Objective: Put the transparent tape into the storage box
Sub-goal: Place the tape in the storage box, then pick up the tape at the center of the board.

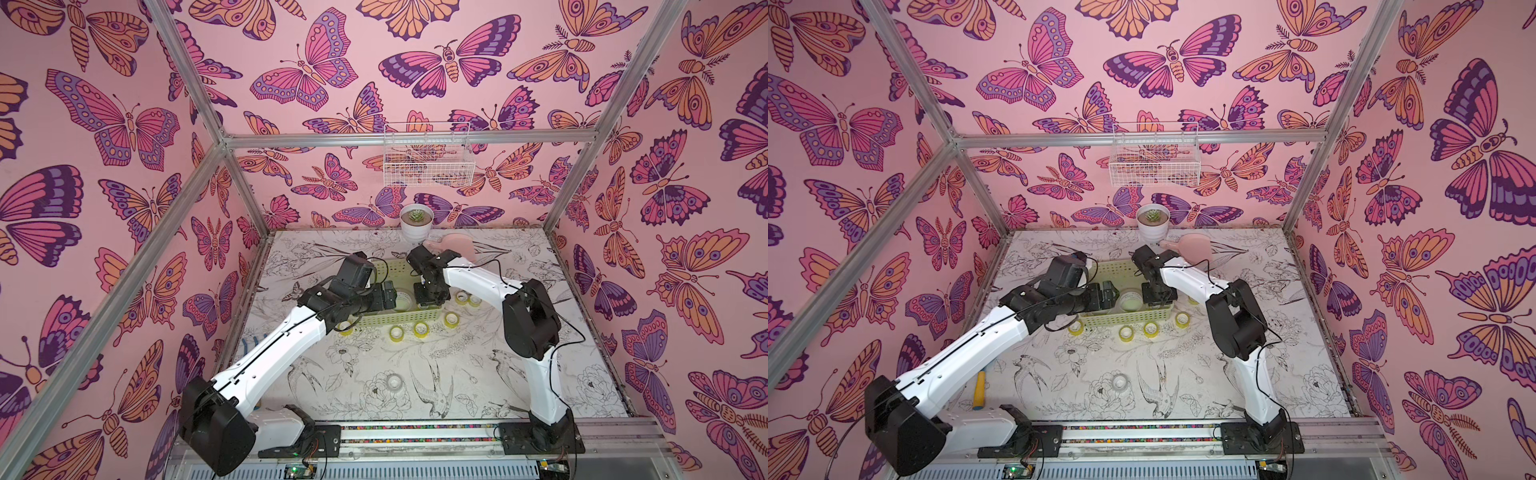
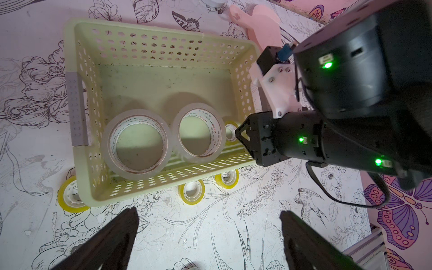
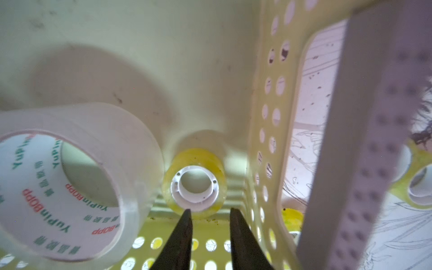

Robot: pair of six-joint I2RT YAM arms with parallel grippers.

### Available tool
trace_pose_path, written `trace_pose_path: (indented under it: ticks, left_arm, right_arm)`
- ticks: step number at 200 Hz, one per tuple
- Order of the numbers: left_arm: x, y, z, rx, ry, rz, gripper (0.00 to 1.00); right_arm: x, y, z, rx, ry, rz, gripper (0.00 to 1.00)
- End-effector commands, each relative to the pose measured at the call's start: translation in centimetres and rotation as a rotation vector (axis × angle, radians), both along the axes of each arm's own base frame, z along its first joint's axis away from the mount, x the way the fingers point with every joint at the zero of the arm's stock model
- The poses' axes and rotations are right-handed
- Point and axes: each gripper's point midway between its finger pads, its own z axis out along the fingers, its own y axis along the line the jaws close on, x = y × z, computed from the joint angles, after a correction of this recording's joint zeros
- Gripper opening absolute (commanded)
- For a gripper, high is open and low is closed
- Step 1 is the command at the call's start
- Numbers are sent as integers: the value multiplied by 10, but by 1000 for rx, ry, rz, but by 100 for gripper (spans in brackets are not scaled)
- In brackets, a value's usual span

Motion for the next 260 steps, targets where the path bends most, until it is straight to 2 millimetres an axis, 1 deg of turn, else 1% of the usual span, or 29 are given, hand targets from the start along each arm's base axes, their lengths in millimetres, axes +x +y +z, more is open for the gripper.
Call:
trace_pose_path:
  ticks: [1, 11, 19, 23, 32, 37, 54, 64, 73, 86, 97, 114, 118, 135, 178, 206, 227, 238, 260]
  left_arm:
    - [-4, 4, -8, 22, 21, -11, 100]
    - [-4, 4, -8, 24, 20, -13, 100]
    - [-4, 3, -8, 22, 21, -14, 100]
    - [-4, 3, -7, 22, 19, -15, 100]
    - [-4, 3, -7, 21, 20, -17, 100]
    - [-4, 3, -7, 21, 19, -18, 100]
    - [-3, 1, -8, 21, 24, -24, 100]
    - [-3, -1, -8, 19, 27, -26, 100]
    - [-2, -1, -9, 19, 30, -28, 100]
    - [-1, -4, -9, 19, 33, -34, 100]
    - [0, -6, -10, 18, 35, -43, 100]
    - [0, -12, -9, 21, 33, -62, 100]
    - [0, -14, -10, 23, 35, -66, 100]
    - [1, -22, -11, 26, 36, -91, 100]
    - [5, -48, -13, 23, 48, -146, 100]
    - [10, -67, -14, 14, 55, -179, 100]
    - [12, -82, -13, 7, 57, -204, 100]
    - [14, -89, -12, 3, 57, -218, 100]
    - [16, -104, -11, -5, 59, -238, 100]
  right_arm:
    - [6, -4, 44, 19, -82, -15, 32]
    - [7, -4, 51, 32, -97, -6, 35]
    - [7, -3, 58, 43, -110, -3, 39]
    - [7, -3, 61, 49, -116, -3, 43]
    - [7, -3, 68, 61, -134, 4, 56]
    - [8, -3, 73, 68, -145, 4, 62]
    - [9, -6, 84, 80, -175, -2, 74]
    - [9, -10, 89, 87, -188, -16, 80]
    - [10, -14, 92, 95, -195, -29, 82]
    - [10, -20, 93, 106, -196, -45, 91]
    - [10, -28, 93, 107, -196, -65, 95]
    - [8, -40, 92, 112, -192, -92, 97]
    - [7, -43, 90, 110, -191, -99, 100]
    - [4, -57, 89, 105, -192, -125, 99]
    - [-8, -98, 87, 76, -196, -198, 99]
    - [-14, -131, 76, 58, -181, -267, 99]
    - [-18, -153, 69, 50, -176, -308, 99]
    - [-20, -164, 61, 36, -163, -330, 100]
    - [-20, -182, 47, 29, -139, -375, 95]
